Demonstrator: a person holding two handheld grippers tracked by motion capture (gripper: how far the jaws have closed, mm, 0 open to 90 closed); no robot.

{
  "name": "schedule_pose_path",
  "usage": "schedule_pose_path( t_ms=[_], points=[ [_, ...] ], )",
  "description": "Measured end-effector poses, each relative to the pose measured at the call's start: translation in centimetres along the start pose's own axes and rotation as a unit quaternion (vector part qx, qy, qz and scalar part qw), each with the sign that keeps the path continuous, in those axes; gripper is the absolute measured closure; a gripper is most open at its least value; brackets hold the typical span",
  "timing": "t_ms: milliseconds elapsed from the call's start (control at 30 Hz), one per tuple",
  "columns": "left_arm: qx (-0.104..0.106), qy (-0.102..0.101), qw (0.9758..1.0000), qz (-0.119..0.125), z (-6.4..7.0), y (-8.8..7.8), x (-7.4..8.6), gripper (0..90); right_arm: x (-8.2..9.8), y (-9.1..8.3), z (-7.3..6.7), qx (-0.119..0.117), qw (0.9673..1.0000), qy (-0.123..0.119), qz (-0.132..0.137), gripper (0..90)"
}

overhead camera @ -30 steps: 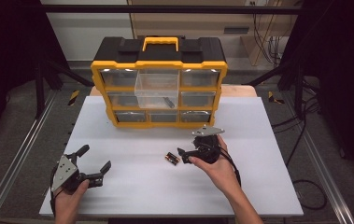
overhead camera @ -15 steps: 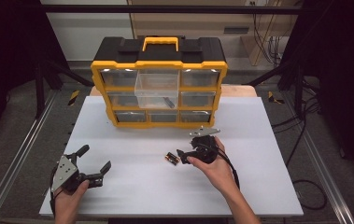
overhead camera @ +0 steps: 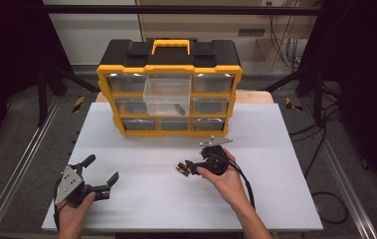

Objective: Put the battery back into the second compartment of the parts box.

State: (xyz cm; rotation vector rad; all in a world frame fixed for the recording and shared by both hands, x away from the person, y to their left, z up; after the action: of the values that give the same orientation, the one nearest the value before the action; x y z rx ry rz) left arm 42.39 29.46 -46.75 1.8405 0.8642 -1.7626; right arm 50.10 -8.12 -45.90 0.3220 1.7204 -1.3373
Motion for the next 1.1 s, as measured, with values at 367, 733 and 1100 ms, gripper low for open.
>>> schedule_pose_path(
  t_ms=[367, 733, 1100],
  points=[
    [0.0, -0.001, 1.0, 0.001, 0.0, 0.0, 0.0, 0.6, 0.27, 0.39, -0.41, 0.003, 1.0, -0.007, -0.004, 28.7],
    [-0.001, -0.002, 1.0, 0.002, -0.04, -0.04, 0.0, 0.6, 0.26, 0.45, -0.64, 0.003, 0.9999, -0.013, -0.004, 37.1],
    [-0.001, -0.001, 1.0, 0.001, 0.0, -0.01, -0.01, 0.6, 0.2, 0.54, -1.01, 0.0, 0.9998, -0.018, -0.005, 49.6]
  ],
)
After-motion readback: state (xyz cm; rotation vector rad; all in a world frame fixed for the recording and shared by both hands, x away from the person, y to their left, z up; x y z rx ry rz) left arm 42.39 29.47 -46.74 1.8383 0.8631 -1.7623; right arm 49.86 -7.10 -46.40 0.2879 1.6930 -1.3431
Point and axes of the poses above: each handheld gripper's, and its own axes: y roughly forward along the jaws, x roughly out of its underside, z roughly to its right, the point moved 2 cm from there along y, roughly forward along the jaws, and after that the axes turned 11 degrees about x, right-handed, at the moved point
